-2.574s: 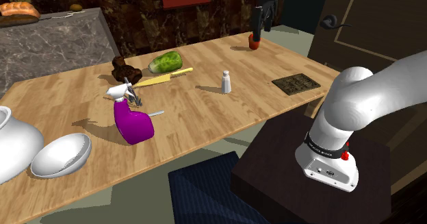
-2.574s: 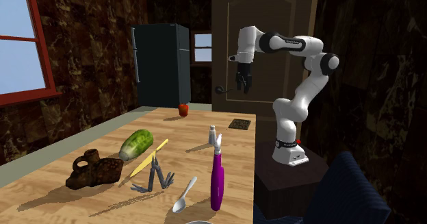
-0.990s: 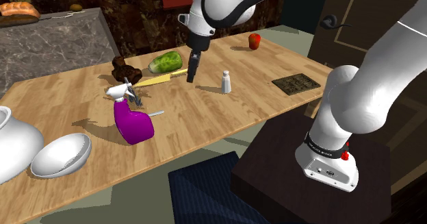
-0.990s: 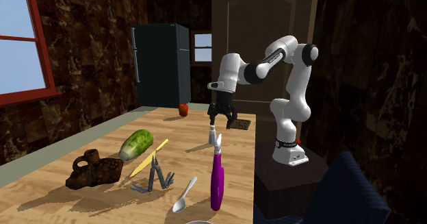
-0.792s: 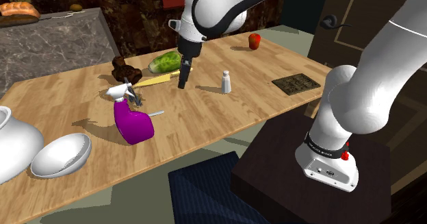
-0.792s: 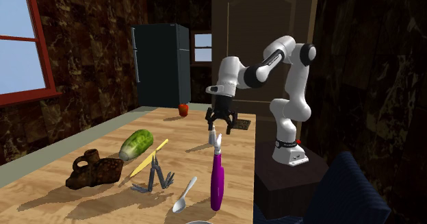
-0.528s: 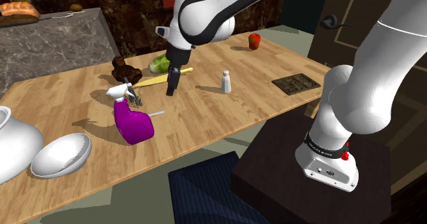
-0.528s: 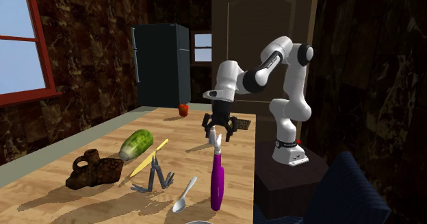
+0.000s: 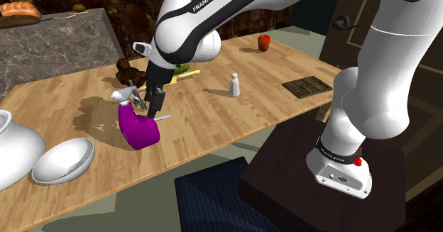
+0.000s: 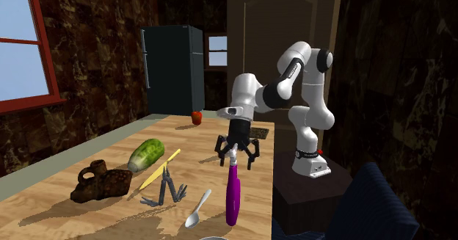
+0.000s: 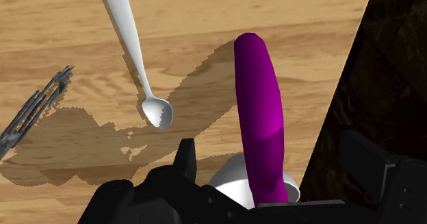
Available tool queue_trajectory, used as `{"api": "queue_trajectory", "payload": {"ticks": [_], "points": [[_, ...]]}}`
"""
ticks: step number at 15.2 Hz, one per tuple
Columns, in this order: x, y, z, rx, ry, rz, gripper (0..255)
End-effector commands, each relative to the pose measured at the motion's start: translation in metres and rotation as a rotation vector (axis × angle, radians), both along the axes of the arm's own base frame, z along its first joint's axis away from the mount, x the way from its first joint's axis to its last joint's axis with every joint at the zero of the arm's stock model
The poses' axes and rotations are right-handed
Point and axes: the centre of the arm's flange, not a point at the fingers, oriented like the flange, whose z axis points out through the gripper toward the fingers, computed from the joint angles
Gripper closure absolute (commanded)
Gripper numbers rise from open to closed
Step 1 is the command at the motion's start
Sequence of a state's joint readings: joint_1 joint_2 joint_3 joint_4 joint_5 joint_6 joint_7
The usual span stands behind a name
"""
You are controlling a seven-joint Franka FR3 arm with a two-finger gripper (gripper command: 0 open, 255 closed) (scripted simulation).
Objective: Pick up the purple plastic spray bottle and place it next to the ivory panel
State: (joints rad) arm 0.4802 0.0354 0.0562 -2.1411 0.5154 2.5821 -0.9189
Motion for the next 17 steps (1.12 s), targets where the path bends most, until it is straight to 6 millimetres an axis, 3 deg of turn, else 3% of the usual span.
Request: {"api": "queue_trajectory", "payload": {"ticks": [1, 8, 16, 17], "points": [[0.003, 0.013, -0.002, 0.014, -0.017, 0.039, 0], [0.012, 0.032, -0.037, 0.014, -0.017, 0.039, 0], [0.012, 0.032, -0.037, 0.014, -0.017, 0.039, 0], [0.012, 0.032, -0.037, 0.014, -0.017, 0.039, 255]]}}
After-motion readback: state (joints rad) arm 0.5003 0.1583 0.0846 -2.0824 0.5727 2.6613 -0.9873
